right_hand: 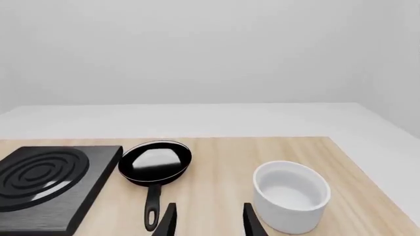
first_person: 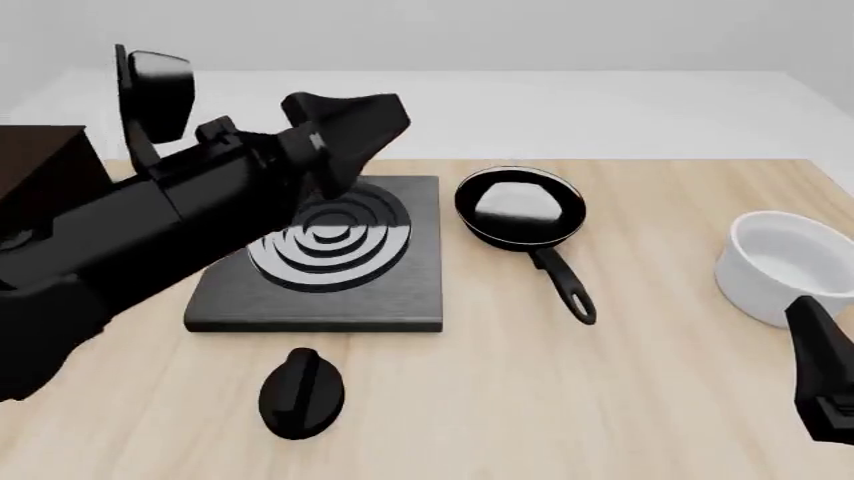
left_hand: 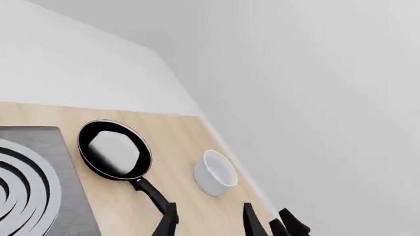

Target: Put the frying pan on top of the cabinet.

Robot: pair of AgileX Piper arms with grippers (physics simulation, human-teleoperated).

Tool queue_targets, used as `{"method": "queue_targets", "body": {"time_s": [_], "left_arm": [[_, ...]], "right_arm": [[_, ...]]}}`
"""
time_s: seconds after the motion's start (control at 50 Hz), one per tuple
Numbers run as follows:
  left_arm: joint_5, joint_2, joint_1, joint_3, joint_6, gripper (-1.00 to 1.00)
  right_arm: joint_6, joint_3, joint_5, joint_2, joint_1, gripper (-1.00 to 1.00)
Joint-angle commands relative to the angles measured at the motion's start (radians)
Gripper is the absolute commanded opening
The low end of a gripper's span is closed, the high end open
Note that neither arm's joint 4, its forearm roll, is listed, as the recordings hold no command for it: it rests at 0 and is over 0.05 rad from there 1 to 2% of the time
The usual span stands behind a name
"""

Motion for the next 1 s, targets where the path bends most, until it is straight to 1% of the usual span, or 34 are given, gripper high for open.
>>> {"method": "queue_targets", "body": {"time_s": [0.02, 0.06, 0.1, 0.12, 0.18, 0.2, 0.24, 0.34, 0.36, 0.42, 0.54, 0.56, 0.6, 0.66, 0.74, 0.84, 0.86, 1.0], "left_arm": [[-0.029, 0.161, -0.064, -0.090, -0.117, 1.00], [-0.038, 0.234, -0.049, -0.092, -0.204, 1.00], [-0.028, 0.246, -0.056, -0.115, -0.172, 1.00], [-0.029, 0.268, -0.056, -0.116, -0.198, 1.00], [-0.015, 0.284, -0.047, -0.135, -0.184, 1.00], [-0.014, 0.317, -0.038, -0.143, -0.209, 1.00], [-0.015, 0.338, -0.034, -0.152, -0.220, 1.00], [-0.014, 0.374, -0.009, -0.174, -0.228, 1.00], [-0.008, 0.384, 0.007, -0.179, -0.234, 1.00], [-0.009, 0.396, 0.007, -0.188, -0.241, 1.00], [0.001, 0.467, 0.019, -0.220, -0.267, 1.00], [-0.003, 0.471, 0.017, -0.226, -0.260, 1.00], [0.001, 0.496, 0.023, -0.238, -0.267, 1.00], [-0.001, 0.508, 0.020, -0.246, -0.264, 1.00], [0.001, 0.550, 0.026, -0.266, -0.280, 1.00], [-0.013, 0.575, -0.001, -0.266, -0.315, 1.00], [-0.009, 0.573, 0.000, -0.269, -0.308, 1.00], [-0.015, 0.614, -0.014, -0.293, -0.324, 1.00]], "right_arm": [[0.009, 0.000, -0.003, 0.000, -0.003, 1.00], [0.011, 0.000, -0.004, 0.000, -0.005, 1.00], [0.015, 0.000, -0.005, 0.000, -0.008, 1.00], [0.016, 0.000, -0.005, 0.000, -0.008, 1.00], [0.017, 0.000, -0.005, 0.000, -0.008, 1.00], [0.020, -0.001, -0.007, 0.002, -0.008, 1.00], [0.021, 0.000, -0.007, 0.002, -0.008, 1.00], [0.025, -0.001, -0.006, 0.002, -0.008, 1.00], [0.023, -0.001, -0.007, 0.002, -0.007, 1.00], [0.023, 0.000, -0.006, 0.002, -0.006, 1.00], [0.025, 0.000, -0.004, 0.000, -0.007, 1.00], [0.026, 0.000, -0.004, 0.000, -0.008, 1.00], [0.028, 0.000, -0.004, 0.000, -0.009, 1.00], [0.028, 0.000, -0.005, 0.000, -0.009, 1.00], [0.029, -0.001, -0.006, 0.002, -0.009, 1.00], [0.030, 0.000, -0.004, 0.000, -0.009, 1.00], [0.030, 0.000, -0.004, 0.000, -0.009, 1.00], [0.030, 0.000, -0.004, 0.000, -0.010, 1.00]]}}
